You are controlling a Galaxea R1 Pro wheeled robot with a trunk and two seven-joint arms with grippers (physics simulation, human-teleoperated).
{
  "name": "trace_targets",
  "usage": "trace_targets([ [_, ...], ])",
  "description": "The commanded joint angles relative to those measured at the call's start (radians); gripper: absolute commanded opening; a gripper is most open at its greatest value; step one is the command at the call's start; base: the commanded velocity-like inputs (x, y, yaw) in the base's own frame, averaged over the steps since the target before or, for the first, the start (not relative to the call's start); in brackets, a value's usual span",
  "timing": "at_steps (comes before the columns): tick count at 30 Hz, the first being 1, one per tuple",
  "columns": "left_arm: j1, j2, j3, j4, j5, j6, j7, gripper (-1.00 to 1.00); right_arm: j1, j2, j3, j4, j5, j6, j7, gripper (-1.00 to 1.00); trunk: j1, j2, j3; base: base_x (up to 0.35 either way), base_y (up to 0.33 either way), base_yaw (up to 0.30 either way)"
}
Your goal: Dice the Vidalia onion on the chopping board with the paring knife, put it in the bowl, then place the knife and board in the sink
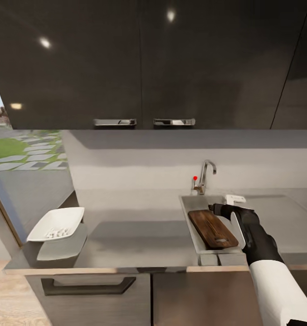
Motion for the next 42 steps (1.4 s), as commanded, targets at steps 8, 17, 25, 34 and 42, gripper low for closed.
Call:
trace_targets([
  [8, -0.002, -0.001, -0.009, 0.004, 0.009, -0.006, 0.0, 1.0, -0.001, 0.002, 0.0, 0.002, 0.0, 0.004, 0.003, 1.0, 0.0, -0.002, -0.002, -0.336, 0.0, 0.0],
  [17, -0.002, -0.001, -0.009, 0.004, 0.009, -0.006, 0.0, 1.0, -0.001, 0.005, 0.002, 0.004, 0.0, 0.003, 0.003, 1.0, 0.0, -0.002, -0.002, -0.336, 0.0, 0.0],
  [25, -0.002, -0.001, -0.009, 0.004, 0.009, -0.006, 0.0, 1.0, 0.001, 0.008, 0.005, 0.011, 0.001, 0.003, 0.004, 1.0, 0.0, -0.002, -0.002, -0.336, 0.0, 0.0],
  [34, -0.002, -0.001, -0.009, 0.004, 0.009, -0.006, 0.0, 1.0, 0.001, 0.011, 0.005, 0.022, 0.001, 0.003, 0.004, 1.0, 0.0, -0.002, -0.002, -0.336, 0.0, 0.0],
  [42, -0.002, -0.001, -0.009, 0.004, 0.009, -0.006, 0.0, 1.0, 0.001, 0.014, 0.008, 0.065, 0.002, -0.002, 0.007, 1.0, 0.0, -0.002, -0.002, -0.336, 0.0, 0.0],
])
